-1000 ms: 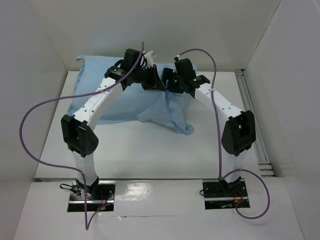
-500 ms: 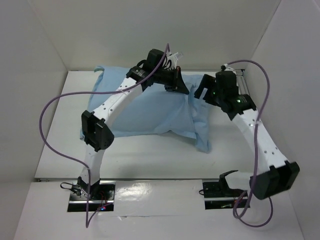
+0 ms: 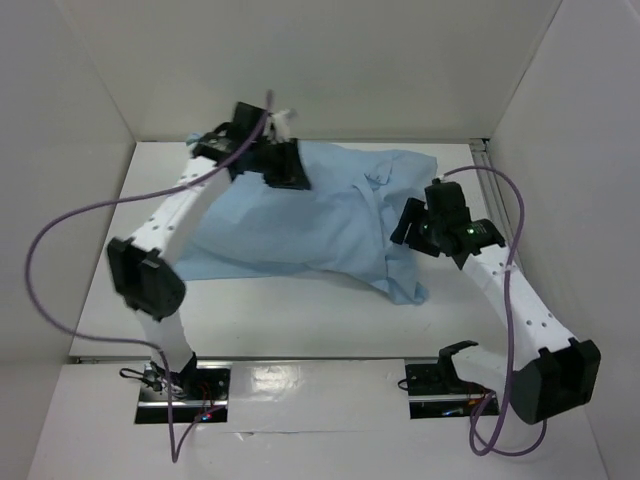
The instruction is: Put the pillow into the pillowcase
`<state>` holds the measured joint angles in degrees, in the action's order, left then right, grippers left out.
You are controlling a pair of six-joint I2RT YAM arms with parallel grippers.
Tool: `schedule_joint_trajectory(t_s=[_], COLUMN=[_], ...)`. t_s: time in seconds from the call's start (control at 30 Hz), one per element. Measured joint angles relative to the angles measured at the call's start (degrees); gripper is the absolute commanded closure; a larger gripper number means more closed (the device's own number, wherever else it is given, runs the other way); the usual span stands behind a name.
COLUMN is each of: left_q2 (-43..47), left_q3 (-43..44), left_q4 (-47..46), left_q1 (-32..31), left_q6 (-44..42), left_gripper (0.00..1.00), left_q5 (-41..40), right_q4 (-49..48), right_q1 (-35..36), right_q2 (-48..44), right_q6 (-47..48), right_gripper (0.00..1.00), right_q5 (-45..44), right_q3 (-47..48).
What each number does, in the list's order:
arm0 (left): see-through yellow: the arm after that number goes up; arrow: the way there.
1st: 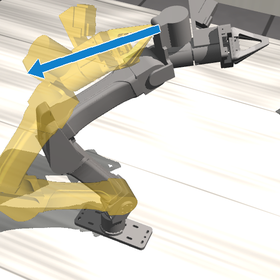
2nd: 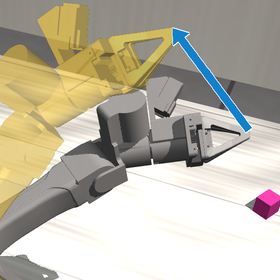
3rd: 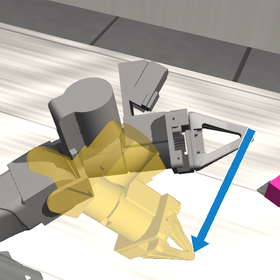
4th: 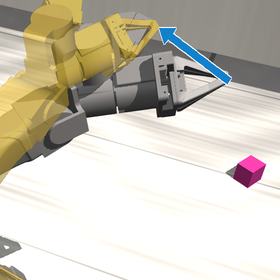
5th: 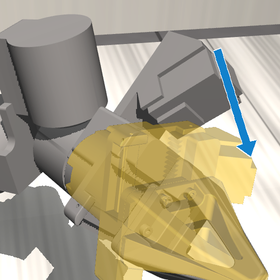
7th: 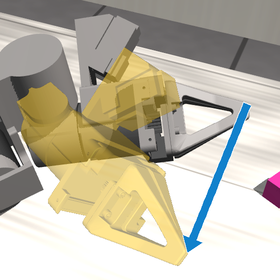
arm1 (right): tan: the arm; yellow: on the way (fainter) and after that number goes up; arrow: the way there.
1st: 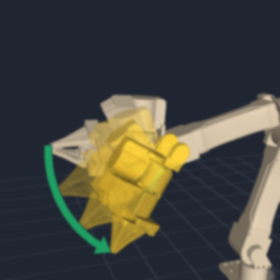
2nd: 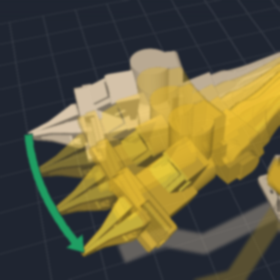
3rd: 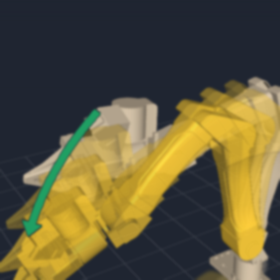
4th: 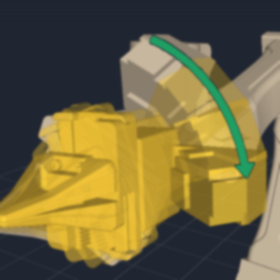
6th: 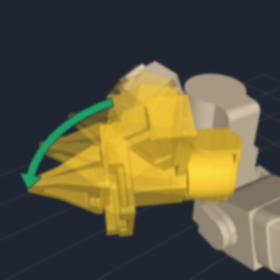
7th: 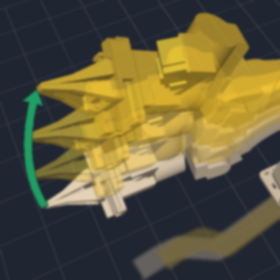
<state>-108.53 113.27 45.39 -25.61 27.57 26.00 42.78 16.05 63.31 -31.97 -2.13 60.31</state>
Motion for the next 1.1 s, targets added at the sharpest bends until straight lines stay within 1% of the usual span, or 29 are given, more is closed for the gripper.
schedule_joint_trajectory(t_s=[0.03,0.07,0.1,0.13,0.17,0.2,0.23,0.27,0.3,0.33,0.37,0.4,0.47,0.5,0.53,0.6,0.67,0.73,0.83,0.93,1.07,1.1], left_q2=[4.98,9.6,14.75,18.88,22.75,26.36,29.14,31.04,32.72,33.86,34.6,35.12,36.39,37.18,38.16,40.09,42.07,43.98,45.03,41.77,34.51,32.92], left_q3=[-4.2,-8.15,-12.76,-16.55,-20.72,-25.27,-29.09,-32.72,-36.68,-40.44,-43.32,-46.12,-50.38,-52.04,-53.79,-56.48,-59.45,-62.79,-67.65,-69.96,-70.16,-70.16], left_q4=[-0.24,-1.07,-2.16,-2.78,-3.39,-4.09,-4.11,-4.07,-4.22,-3.8,-3.43,-3.02,-1.92,-1.55,-1.2,-0.35,-0.09,-0.39,-1.66,-3.87,-8.22,-9.4], left_q1=[2.78,5.25,8.17,10.56,12.68,14.58,16.35,17.9,19.71,21.68,23.71,25.81,29.73,31.52,33.35,36.15,38.27,41.2,45.46,48.41,48.85,48.89], left_q6=[-0.55,-0.48,-0.33,-0.17,-0.04,0.15,0.81,1.03,1.42,2.21,2.64,3.02,4.79,5.92,7.37,10.69,13.68,16.7,20.09,22.47,23.8,23.85], left_gripper=[0.7,0.71,0.73,0.73,0.72,0.68,0.59,0.53,0.43,0.38,0.29,0.22,0.14,0.05,0.05,0.0,0.0,0.0,0.0,0.0,0.0,0.02], left_q5=[-2.34,-4.31,-6.91,-9.05,-11.28,-13.35,-14.6,-15.5,-16.41,-17.42,-18.27,-18.97,-20.65,-21.38,-22.53,-24.68,-26.8,-28.26,-29.59,-29.35,-28.72,-28.65], right_q4=[-0.72,-1.77,-3.43,-5.6,-7.17,-9.03,-10.05,-10.78,-10.54,-10.75,-11.34,-12.07,-14.01,-14.95,-15.65,-16.83,-17.0,-17.11,-16.63,-16.33,-15.5,-14.84], right_q1=[0.0,0.0,0.0,0.0,0.02,0.0,0.0,0.0,-0.09,-0.22,-0.42,-0.66,-1.29,-1.46,-1.66,-1.99,-2.49,-3.39,-6.12,-8.41,-9.86,-10.12], right_q2=[1.16,2.12,3.41,5.27,7.06,9.64,12.28,15.69,19.37,23.19,26.43,28.92,31.69,31.8,31.54,29.77,27.08,23.74,16.22,12.07,10.97,10.97], right_q6=[-0.17,-0.48,-1.03,-1.66,-2.01,-2.38,-2.4,-2.21,-1.95,-1.46,-1.03,-0.83,0.04,0.33,0.39,0.59,0.66,0.76,0.76,0.76,0.74,0.74], right_gripper=[0.52,0.63,0.71,0.77,0.77,0.77,0.77,0.73,0.67,0.59,0.39,0.31,0.2,0.16,0.12,0.1,0.08,0.08,0.08,0.07,0.07,0.07], right_q5=[1.42,2.67,3.67,4.59,5.03,5.66,5.99,6.38,6.51,6.82,6.97,6.99,6.86,6.84,6.75,6.27,5.68,5.2,4.39,4.04,4.39,4.57], right_q3=[-1.57,-2.86,-4.2,-5.18,-5.35,-4.92,-3.78,-1.79,1.49,5.33,8.83,11.91,16.68,17.86,18.73,19.08,18.21,16.31,10.67,6.29,1.36,0.5])
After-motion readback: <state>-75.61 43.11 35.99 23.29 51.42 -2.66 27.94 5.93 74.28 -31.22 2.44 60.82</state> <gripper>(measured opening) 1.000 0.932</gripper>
